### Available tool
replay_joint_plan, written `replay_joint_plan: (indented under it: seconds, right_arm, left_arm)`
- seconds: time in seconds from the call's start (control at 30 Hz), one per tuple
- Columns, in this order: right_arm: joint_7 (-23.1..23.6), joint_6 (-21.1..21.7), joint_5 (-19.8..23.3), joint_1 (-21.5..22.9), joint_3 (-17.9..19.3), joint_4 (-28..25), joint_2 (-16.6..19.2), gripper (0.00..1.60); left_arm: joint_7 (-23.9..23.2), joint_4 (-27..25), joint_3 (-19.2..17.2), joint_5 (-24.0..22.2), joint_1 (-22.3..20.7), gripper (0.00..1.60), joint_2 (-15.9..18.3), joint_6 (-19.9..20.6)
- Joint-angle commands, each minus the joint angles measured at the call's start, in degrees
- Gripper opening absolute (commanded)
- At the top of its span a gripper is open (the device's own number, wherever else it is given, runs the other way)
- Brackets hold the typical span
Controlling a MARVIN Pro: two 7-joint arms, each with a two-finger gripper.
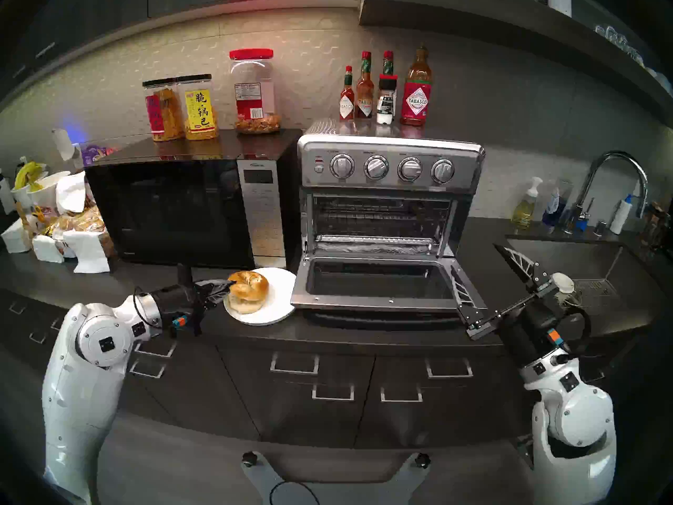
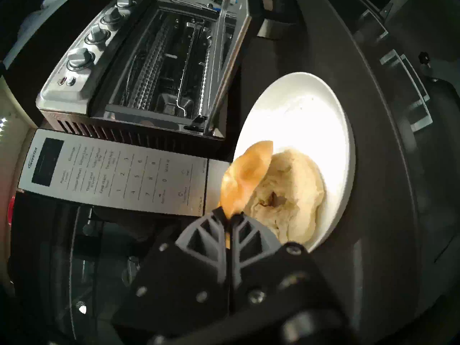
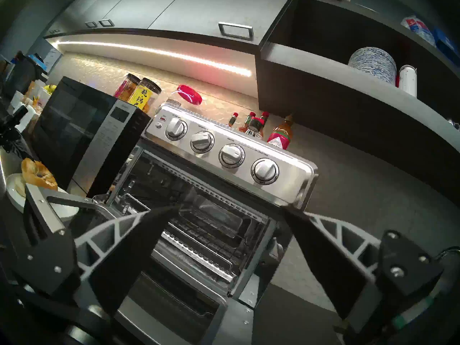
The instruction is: Open the oven and place the bagel inside on the rack
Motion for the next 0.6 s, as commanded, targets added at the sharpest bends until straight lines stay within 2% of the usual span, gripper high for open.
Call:
replay_joint_plan:
  seconds: [0.0,0.33,0.57]
  right_arm:
    - [0.11,-0.31,0.3,0.26,-0.05,-1.24,0.14,1.6]
    - [0.11,-0.32,0.3,0.26,-0.05,-1.23,0.13,1.6]
    - [0.11,-0.32,0.3,0.26,-0.05,-1.23,0.13,1.6]
  left_arm:
    - [0.5,-3.07,-1.57,-1.14,-0.15,0.0,-0.18,0.35]
    - [0.09,-6.92,-4.73,-3.56,1.21,0.0,-0.71,1.37]
    - [-2.83,-10.52,-5.87,-7.91,4.18,0.0,-0.71,2.96]
